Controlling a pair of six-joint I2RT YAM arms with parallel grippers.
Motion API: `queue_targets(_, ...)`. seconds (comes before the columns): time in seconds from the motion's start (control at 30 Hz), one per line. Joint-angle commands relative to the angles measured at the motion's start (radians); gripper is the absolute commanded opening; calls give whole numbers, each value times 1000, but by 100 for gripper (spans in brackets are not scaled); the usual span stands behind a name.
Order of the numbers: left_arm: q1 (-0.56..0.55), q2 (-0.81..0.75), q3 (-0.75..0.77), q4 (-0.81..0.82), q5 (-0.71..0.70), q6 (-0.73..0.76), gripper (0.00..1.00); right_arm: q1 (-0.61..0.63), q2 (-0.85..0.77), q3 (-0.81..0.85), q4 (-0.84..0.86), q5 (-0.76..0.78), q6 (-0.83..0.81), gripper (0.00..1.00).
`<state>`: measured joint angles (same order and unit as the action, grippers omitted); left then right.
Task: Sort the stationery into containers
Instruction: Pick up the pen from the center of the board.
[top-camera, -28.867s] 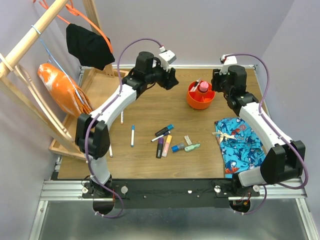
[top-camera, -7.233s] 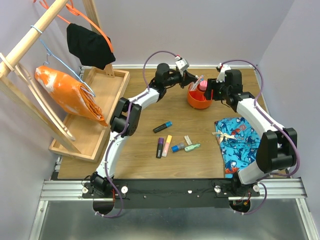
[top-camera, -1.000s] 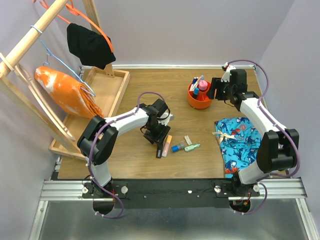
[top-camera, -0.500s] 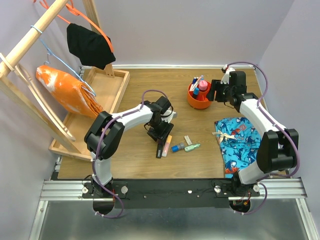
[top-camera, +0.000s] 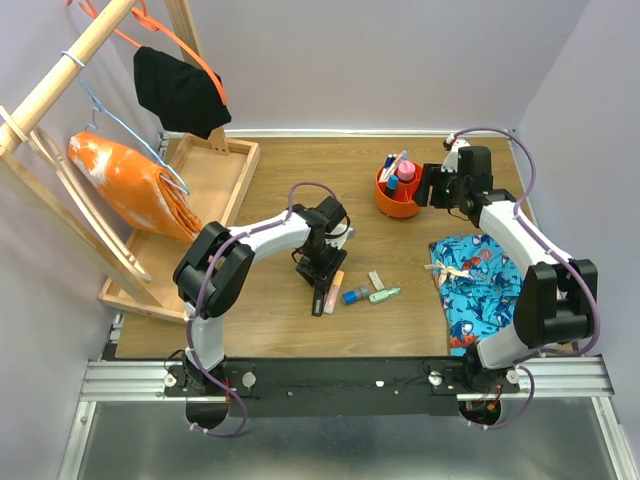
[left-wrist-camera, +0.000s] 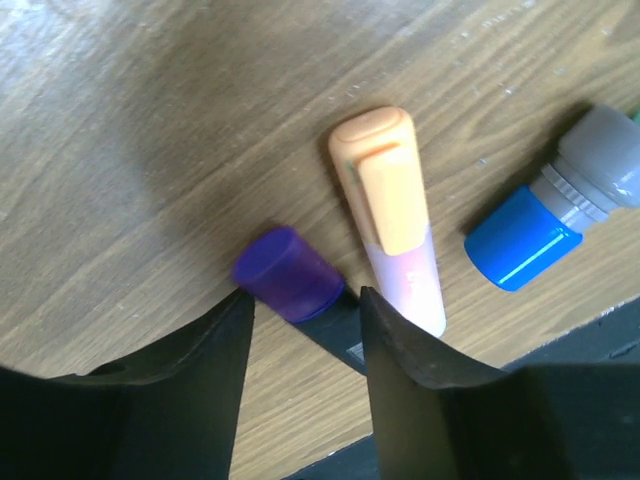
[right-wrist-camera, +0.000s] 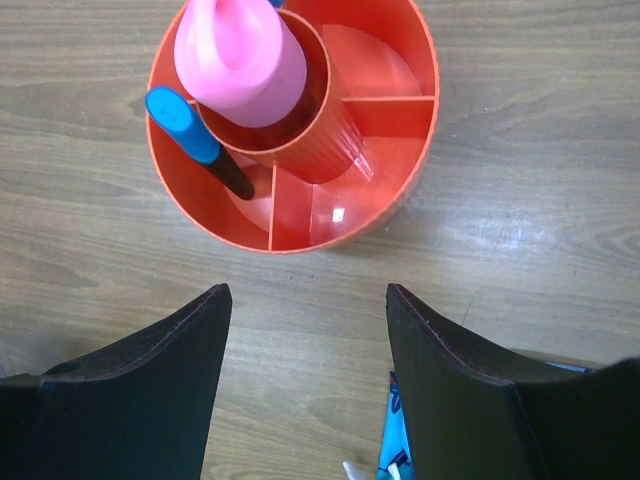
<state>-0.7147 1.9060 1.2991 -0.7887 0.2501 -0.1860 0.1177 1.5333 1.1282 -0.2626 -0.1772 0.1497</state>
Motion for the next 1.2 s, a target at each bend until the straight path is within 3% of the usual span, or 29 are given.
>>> queue_targets(0.0,-8,50,-50,-15,-86,-46,50,-4,-35,-27,6,-16,2,71)
queue_targets(0.53,-49,149,-3,-93,-115,-40,40,-4,11,-10,29,-31,-9,71)
queue_targets(0.67,-52,176,25,-106,-94,-9,12,-4,25,2,39,-28,1,71)
queue_targets(0.77,-46,183,78,-144,-37,61,0,-6,36,25,26,-27,2,71)
queue_targets(1.0,1,150,421,-391,95,249,0,-4,45,97,-20,-13,-50,71)
queue_targets(1.17,59,215,773,-380,181,379,0,-4,41,105,-10,10,-71,71)
